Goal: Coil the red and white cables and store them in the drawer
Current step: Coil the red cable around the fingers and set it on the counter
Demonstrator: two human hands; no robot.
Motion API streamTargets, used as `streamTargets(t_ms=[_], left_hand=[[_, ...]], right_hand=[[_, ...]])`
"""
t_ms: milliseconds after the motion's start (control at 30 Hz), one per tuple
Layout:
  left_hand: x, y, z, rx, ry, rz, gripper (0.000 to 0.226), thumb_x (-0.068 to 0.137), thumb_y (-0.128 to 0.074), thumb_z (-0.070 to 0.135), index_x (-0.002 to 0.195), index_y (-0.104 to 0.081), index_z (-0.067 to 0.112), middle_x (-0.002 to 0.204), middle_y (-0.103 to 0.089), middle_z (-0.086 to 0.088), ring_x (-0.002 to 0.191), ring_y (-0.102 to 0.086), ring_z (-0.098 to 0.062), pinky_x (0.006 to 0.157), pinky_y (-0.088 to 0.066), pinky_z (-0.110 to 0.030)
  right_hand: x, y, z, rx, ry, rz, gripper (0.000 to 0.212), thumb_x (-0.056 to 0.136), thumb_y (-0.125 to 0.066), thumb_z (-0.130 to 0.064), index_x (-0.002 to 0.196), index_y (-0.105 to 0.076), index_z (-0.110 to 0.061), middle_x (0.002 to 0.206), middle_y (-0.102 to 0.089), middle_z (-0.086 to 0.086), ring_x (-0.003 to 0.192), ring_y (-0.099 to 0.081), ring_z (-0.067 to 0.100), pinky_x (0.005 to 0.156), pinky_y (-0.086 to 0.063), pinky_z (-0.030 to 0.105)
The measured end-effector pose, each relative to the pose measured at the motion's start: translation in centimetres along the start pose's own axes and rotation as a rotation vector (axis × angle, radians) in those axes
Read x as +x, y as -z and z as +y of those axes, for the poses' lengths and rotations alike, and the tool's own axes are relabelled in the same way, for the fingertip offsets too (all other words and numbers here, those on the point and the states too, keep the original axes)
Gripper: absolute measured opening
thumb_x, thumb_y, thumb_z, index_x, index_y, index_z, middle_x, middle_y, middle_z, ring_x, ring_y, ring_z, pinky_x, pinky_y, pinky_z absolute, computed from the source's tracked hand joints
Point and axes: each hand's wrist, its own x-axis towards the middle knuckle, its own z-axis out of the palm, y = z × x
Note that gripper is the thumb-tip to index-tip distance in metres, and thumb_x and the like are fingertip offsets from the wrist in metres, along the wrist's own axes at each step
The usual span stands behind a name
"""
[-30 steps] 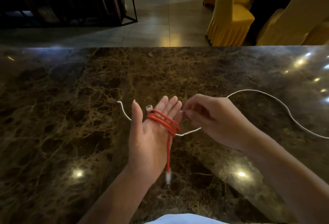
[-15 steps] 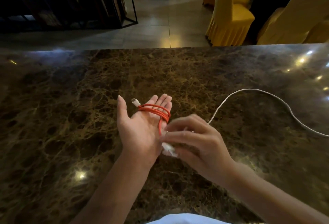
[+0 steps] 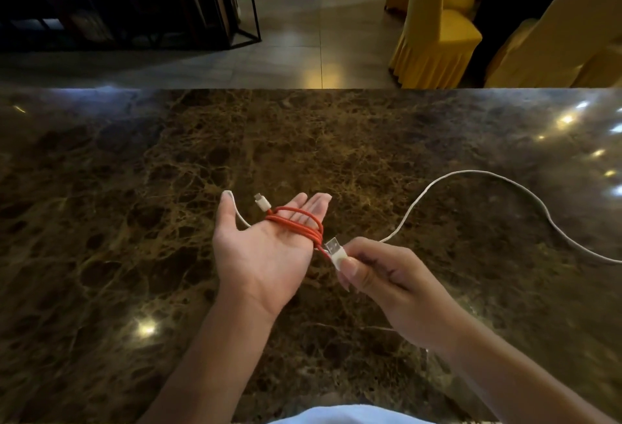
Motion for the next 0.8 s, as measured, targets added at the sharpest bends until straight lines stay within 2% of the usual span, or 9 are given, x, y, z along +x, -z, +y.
streamTargets(t_ms=[100, 167, 267, 333, 400, 500, 600, 700, 800], left_hand=[[0.5, 0.3, 0.5, -0.053, -0.088, -0.045, 0.103, 0.096, -0.057, 0.063, 0.147, -0.027, -0.022, 0.140, -0.044, -0.053, 0.136, -0.045, -0.062, 0.121, -0.033, -0.060], [0.9, 0.7, 0.7, -0.003, -0.098, -0.057, 0.106, 0.095, -0.054, 0.068, 0.151, -0.027, -0.018, 0.144, -0.044, -0.049, 0.139, -0.044, -0.059, 0.122, -0.032, -0.059], [0.4, 0.5, -0.5, 0.304, -0.062, -0.140, 0.109, 0.091, -0.042, 0.081, 0.154, -0.032, -0.006, 0.153, -0.047, -0.033, 0.145, -0.046, -0.045, 0.125, -0.030, -0.053], [-0.1, 0.2, -0.9, 0.457, -0.088, -0.197, 0.112, 0.086, -0.042, 0.084, 0.156, -0.031, -0.002, 0.157, -0.047, -0.025, 0.148, -0.045, -0.037, 0.127, -0.027, -0.050], [-0.6, -0.3, -0.6, 0.528, -0.121, -0.222, 0.116, 0.078, -0.048, 0.083, 0.158, -0.030, 0.000, 0.159, -0.047, -0.020, 0.149, -0.044, -0.033, 0.127, -0.026, -0.048], [-1.0, -0.7, -0.1, 0.576, -0.128, -0.260, 0.119, 0.074, -0.050, 0.083, 0.158, -0.029, 0.001, 0.160, -0.046, -0.018, 0.150, -0.043, -0.031, 0.128, -0.024, -0.047], [-1.2, -0.6, 0.1, 0.589, -0.113, -0.299, 0.119, 0.075, -0.048, 0.083, 0.159, -0.028, 0.001, 0.161, -0.046, -0.017, 0.150, -0.043, -0.030, 0.127, -0.024, -0.046], [-1.1, -0.3, 0.3, 0.582, -0.066, -0.319, 0.117, 0.078, -0.049, 0.082, 0.160, -0.026, 0.001, 0.160, -0.046, -0.018, 0.150, -0.043, -0.031, 0.129, -0.020, -0.047], [-0.9, -0.4, -0.1, 0.595, 0.039, -0.413, 0.111, 0.086, -0.040, 0.080, 0.160, -0.025, -0.002, 0.162, -0.043, -0.021, 0.153, -0.039, -0.033, 0.129, -0.019, -0.046]], right_hand=[[-0.9, 0.1, 0.0, 0.021, -0.057, -0.051, 0.024, 0.105, -0.055, -0.037, 0.085, -0.066, -0.029, 0.075, -0.058, -0.008, 0.069, -0.050, 0.013, 0.064, -0.041, 0.038], [-0.5, 0.4, -1.1, -0.027, -0.054, -0.058, 0.022, 0.104, -0.057, -0.036, 0.088, -0.068, -0.027, 0.073, -0.058, -0.011, 0.066, -0.050, 0.008, 0.061, -0.041, 0.031], [1.6, 2.6, -3.3, -0.142, 0.010, 0.062, 0.017, 0.103, -0.060, -0.030, 0.096, -0.071, -0.018, 0.073, -0.062, -0.013, 0.063, -0.055, 0.002, 0.059, -0.043, 0.018], [3.2, 4.5, -4.4, -0.286, -0.010, 0.114, 0.014, 0.100, -0.063, -0.032, 0.100, -0.071, -0.021, 0.072, -0.065, -0.008, 0.063, -0.059, 0.007, 0.060, -0.049, 0.023], [4.4, 5.5, -4.8, -0.452, -0.089, 0.071, 0.008, 0.097, -0.067, -0.035, 0.101, -0.070, -0.029, 0.073, -0.067, -0.007, 0.065, -0.062, 0.010, 0.061, -0.052, 0.030], [5.6, 6.2, -5.2, -0.457, -0.157, -0.034, 0.008, 0.095, -0.071, -0.032, 0.103, -0.074, -0.030, 0.081, -0.072, -0.005, 0.072, -0.067, 0.012, 0.067, -0.056, 0.037], [6.1, 6.8, -5.7, -0.468, -0.152, -0.161, 0.016, 0.095, -0.070, -0.033, 0.109, -0.075, -0.030, 0.094, -0.077, -0.003, 0.086, -0.073, 0.018, 0.080, -0.060, 0.049], [6.1, 7.0, -5.8, -0.512, -0.159, -0.244, 0.015, 0.095, -0.071, -0.027, 0.110, -0.074, -0.032, 0.097, -0.076, -0.011, 0.090, -0.072, 0.009, 0.083, -0.061, 0.041], [6.2, 6.8, -6.0, -0.492, -0.156, -0.282, 0.014, 0.094, -0.074, -0.017, 0.105, -0.073, -0.027, 0.098, -0.076, -0.012, 0.089, -0.073, 0.006, 0.078, -0.059, 0.028]])
